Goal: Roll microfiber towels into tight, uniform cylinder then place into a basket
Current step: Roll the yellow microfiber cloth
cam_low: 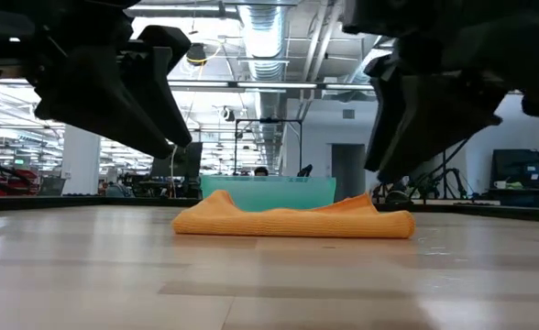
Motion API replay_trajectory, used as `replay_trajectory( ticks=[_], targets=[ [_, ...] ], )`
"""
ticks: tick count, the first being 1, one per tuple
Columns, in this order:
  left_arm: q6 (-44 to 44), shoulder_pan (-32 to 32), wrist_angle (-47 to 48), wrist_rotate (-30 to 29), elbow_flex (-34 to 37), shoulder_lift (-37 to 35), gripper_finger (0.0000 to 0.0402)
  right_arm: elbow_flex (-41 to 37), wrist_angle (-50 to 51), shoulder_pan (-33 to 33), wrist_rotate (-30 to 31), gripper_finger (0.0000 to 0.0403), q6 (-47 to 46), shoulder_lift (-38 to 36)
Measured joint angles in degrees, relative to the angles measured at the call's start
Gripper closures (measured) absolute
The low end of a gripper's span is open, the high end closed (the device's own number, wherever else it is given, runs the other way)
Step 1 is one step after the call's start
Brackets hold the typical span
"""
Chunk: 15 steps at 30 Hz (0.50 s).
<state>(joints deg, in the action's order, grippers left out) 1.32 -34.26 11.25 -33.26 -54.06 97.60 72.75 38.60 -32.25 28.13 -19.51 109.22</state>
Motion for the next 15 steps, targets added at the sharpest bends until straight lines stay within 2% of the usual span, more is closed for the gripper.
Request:
replay_trajectory(
  ticks=[6,15],
  targets=[
    [-0.24,0.97,-0.18,0.00,0.04,0.00,0.0276,0.21,-1.10,0.00,-0.44,0.0221,-0.02,2.62],
    [-7.02,3.56,-12.24,1.53,6.54,0.09,0.0276,0.04,1.57,1.42,-1.53,0.0220,-3.03,3.64]
  ],
)
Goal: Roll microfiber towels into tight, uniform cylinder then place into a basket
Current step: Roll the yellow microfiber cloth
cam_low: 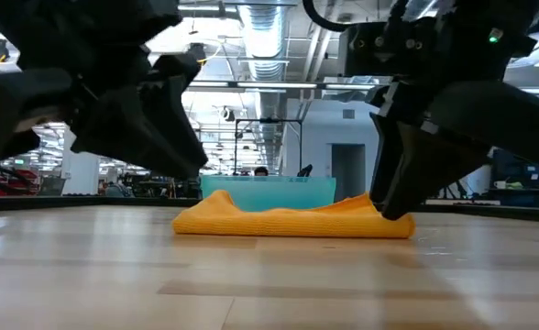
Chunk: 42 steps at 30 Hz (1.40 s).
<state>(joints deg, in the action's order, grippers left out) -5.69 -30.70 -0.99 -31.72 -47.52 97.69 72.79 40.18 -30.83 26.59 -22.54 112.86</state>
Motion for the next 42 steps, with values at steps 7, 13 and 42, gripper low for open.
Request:
replay_trajectory(
  ticks=[7,13,42],
  targets=[
    [0.60,3.16,-0.04,8.82,0.08,0.00,0.0276,0.00,0.08,0.24,-1.03,0.0220,-1.97,0.00],
    [-0.24,3.72,-2.10,8.40,0.06,3.28,0.0276,-0.02,0.21,0.24,-1.04,0.0220,-2.74,0.00],
    [11.13,11.84,1.35,12.20,-0.20,7.21,0.0279,-4.03,-2.25,3.13,-5.43,0.0254,-3.02,-0.30]
  ],
)
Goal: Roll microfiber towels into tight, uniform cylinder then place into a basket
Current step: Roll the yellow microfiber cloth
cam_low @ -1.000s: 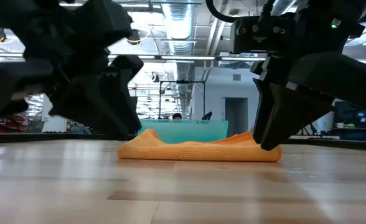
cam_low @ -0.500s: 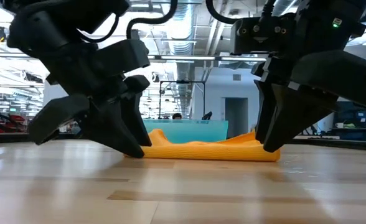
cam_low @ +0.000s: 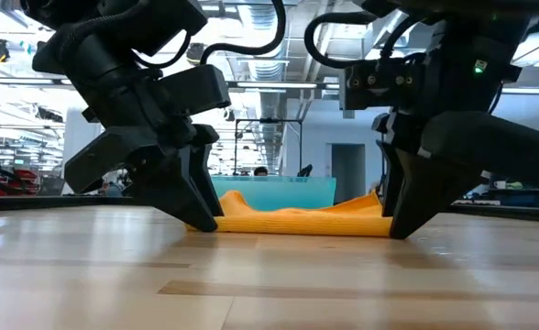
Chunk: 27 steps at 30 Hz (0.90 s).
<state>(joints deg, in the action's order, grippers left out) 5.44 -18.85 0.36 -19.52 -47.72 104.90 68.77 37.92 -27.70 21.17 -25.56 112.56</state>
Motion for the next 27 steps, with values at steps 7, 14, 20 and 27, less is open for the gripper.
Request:
replay_trajectory(
  ticks=[7,14,20,27],
  targets=[
    [-0.31,0.07,-0.55,1.87,0.13,0.07,0.0340,-0.58,-1.19,0.52,-0.54,0.0278,-0.27,-0.07],
    [2.13,0.21,-0.30,2.96,-0.46,0.00,0.0393,-0.63,-1.61,-0.21,-0.65,0.0358,-5.38,0.08],
    [7.82,-0.96,6.97,4.32,-4.86,0.18,0.0387,-0.60,-3.67,-1.90,-1.01,0.0383,-6.55,0.16],
    [13.85,-4.08,20.32,6.26,-11.40,0.39,0.0386,3.34,-4.79,-4.52,-6.41,0.0395,-9.03,0.47]
  ],
)
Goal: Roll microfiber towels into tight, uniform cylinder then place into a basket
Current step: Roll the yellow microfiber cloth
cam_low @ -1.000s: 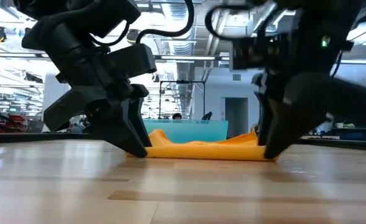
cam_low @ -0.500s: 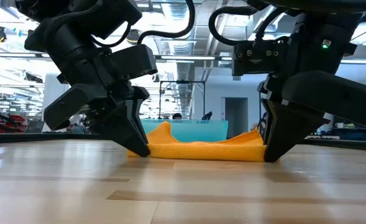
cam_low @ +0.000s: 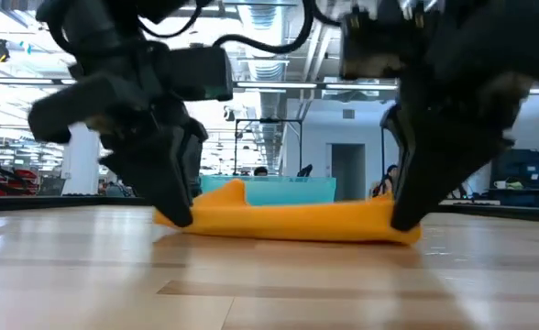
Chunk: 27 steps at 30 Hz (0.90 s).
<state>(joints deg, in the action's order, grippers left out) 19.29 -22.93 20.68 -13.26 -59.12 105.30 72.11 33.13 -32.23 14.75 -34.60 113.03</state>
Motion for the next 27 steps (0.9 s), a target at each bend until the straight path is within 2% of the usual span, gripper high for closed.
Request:
replay_trajectory(
  ticks=[5,13,19,27],
  targets=[
    [4.40,-3.80,7.43,0.18,-4.20,-0.02,0.0386,3.08,-2.64,-1.50,-3.25,0.0387,-0.54,0.00],
    [14.97,-6.28,16.15,-0.02,-9.74,-0.11,0.0386,4.60,-3.37,-1.88,-2.99,0.0393,0.01,-0.07],
    [18.38,-5.43,16.68,5.51,-10.11,-0.17,0.0386,4.60,-3.15,-0.58,-3.11,0.0395,-1.27,-0.11],
    [21.84,-4.82,16.08,5.69,-10.11,-0.17,0.0386,4.60,-2.96,2.15,-2.53,0.0391,-4.95,-0.13]
  ],
)
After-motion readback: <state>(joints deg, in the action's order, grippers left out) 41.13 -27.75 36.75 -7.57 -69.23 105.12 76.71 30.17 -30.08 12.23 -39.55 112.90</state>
